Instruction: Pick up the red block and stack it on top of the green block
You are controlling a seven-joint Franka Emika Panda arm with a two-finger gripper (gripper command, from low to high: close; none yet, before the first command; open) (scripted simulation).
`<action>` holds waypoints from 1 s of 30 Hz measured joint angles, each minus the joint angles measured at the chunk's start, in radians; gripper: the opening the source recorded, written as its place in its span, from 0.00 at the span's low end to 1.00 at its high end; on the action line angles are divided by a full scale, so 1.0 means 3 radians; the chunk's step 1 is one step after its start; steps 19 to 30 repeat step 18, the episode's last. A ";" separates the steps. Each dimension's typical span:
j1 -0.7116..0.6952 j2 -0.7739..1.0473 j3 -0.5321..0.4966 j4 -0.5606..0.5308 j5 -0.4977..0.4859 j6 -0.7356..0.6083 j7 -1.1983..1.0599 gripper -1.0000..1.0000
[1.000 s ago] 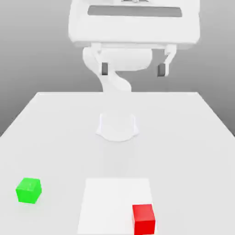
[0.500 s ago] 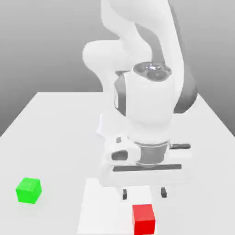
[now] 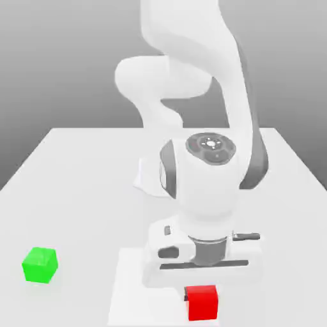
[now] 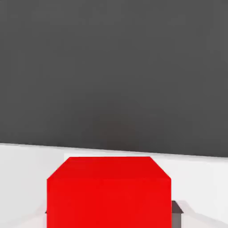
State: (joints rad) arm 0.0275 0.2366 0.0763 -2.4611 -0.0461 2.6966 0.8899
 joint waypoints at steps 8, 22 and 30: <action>-0.0725 -0.0434 -0.0710 -0.0269 0.0160 -0.0167 0.0111 0.00; -0.1398 -0.0042 -0.0939 -0.0345 0.0586 0.0283 -0.0049 1.00; -0.1398 -0.0042 -0.0939 -0.0345 0.0586 0.0283 -0.0049 1.00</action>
